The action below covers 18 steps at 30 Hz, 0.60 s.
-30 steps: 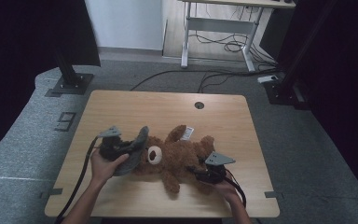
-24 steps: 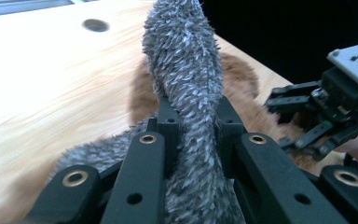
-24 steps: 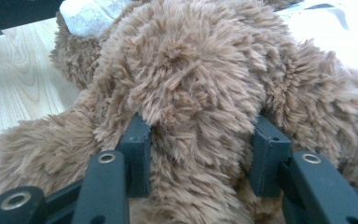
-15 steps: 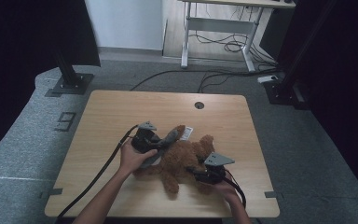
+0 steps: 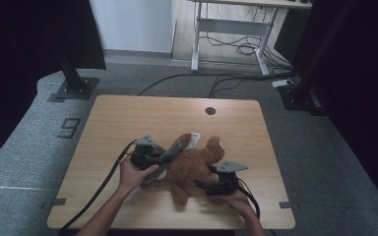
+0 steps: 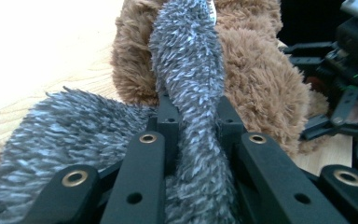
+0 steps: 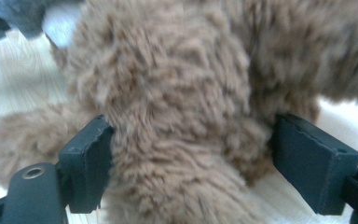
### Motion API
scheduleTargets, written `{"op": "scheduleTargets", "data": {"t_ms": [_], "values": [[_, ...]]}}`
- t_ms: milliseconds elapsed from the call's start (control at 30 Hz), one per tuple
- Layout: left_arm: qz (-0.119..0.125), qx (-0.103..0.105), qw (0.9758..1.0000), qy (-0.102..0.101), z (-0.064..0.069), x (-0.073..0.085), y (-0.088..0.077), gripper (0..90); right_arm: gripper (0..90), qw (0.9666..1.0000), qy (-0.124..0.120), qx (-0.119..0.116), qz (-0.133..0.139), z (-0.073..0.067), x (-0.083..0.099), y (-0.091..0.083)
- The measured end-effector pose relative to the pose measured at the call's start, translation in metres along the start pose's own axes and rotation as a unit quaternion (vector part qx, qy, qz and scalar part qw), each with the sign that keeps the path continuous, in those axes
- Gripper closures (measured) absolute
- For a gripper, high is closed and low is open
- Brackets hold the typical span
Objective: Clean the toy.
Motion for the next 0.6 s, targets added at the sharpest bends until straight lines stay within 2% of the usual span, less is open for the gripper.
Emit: {"op": "scheduleTargets", "data": {"t_ms": [100,167,267,400,500,533,600], "values": [[-0.002,-0.005,1.0000,0.006,0.008,-0.004,-0.001,77.2,29.0,1.0000,-0.002,-0.009,-0.002,0.000,0.002,0.002],[-0.007,-0.008,0.9998,0.016,0.016,-0.011,0.000,77.0,36.2,0.9999,-0.015,-0.008,0.003,-0.002,0.002,0.001],[-0.003,0.002,0.9995,0.031,0.031,-0.026,0.005,77.0,44.3,0.9997,-0.022,-0.002,0.011,-0.003,0.001,0.001],[-0.019,0.014,0.9986,0.046,0.048,-0.043,0.028,76.8,48.0,0.9994,-0.030,0.003,0.018,-0.006,0.000,0.003],[-0.027,0.029,0.9984,0.040,0.054,-0.050,0.052,75.5,49.7,0.9990,-0.040,0.009,0.019,-0.008,0.000,0.003],[-0.029,0.031,0.9983,0.040,0.056,-0.052,0.059,75.3,49.9,0.9989,-0.040,0.010,0.020,-0.009,0.000,0.003],[-0.035,0.021,0.9982,0.045,0.056,-0.053,0.071,75.6,49.9,0.9989,-0.040,0.012,0.020,-0.009,0.000,0.003]]}}
Point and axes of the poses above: each handheld gripper's, and its own axes: y roughly forward along the jaws, x roughly out of its underside, z roughly to its right, the point moved 2 cm from there along y, roughly forward along the jaws, and after that the axes turned 7 degrees about x, right-handed, at the moved point
